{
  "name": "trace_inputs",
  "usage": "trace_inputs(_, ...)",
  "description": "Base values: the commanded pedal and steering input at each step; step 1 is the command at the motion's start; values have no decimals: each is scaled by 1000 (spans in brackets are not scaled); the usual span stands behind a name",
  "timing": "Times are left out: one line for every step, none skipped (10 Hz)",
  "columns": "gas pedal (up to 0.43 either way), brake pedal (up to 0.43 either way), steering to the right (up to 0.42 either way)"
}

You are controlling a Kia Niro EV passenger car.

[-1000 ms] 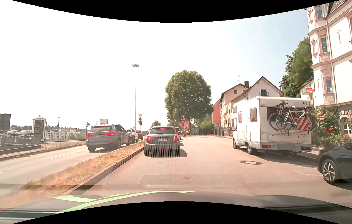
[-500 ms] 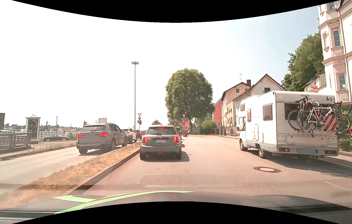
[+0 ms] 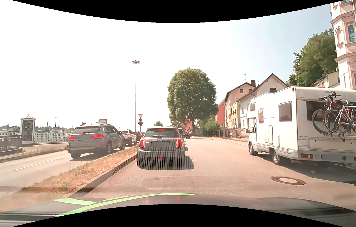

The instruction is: Follow the waypoints while adhering to traffic rules and regulations

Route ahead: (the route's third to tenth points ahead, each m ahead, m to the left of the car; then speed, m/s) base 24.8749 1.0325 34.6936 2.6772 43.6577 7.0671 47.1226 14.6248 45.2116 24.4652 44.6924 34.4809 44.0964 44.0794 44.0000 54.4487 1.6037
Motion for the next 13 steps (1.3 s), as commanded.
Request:
trace_inputs(0,79,-7)
trace_inputs(0,85,-7)
trace_inputs(0,85,-7)
trace_inputs(0,85,-6)
trace_inputs(0,91,-6)
trace_inputs(0,91,-6)
trace_inputs(0,91,-6)
trace_inputs(0,98,-6)
trace_inputs(0,98,-6)
trace_inputs(0,98,-6)
trace_inputs(0,98,-6)
trace_inputs(0,98,-6)
trace_inputs(0,98,-6)
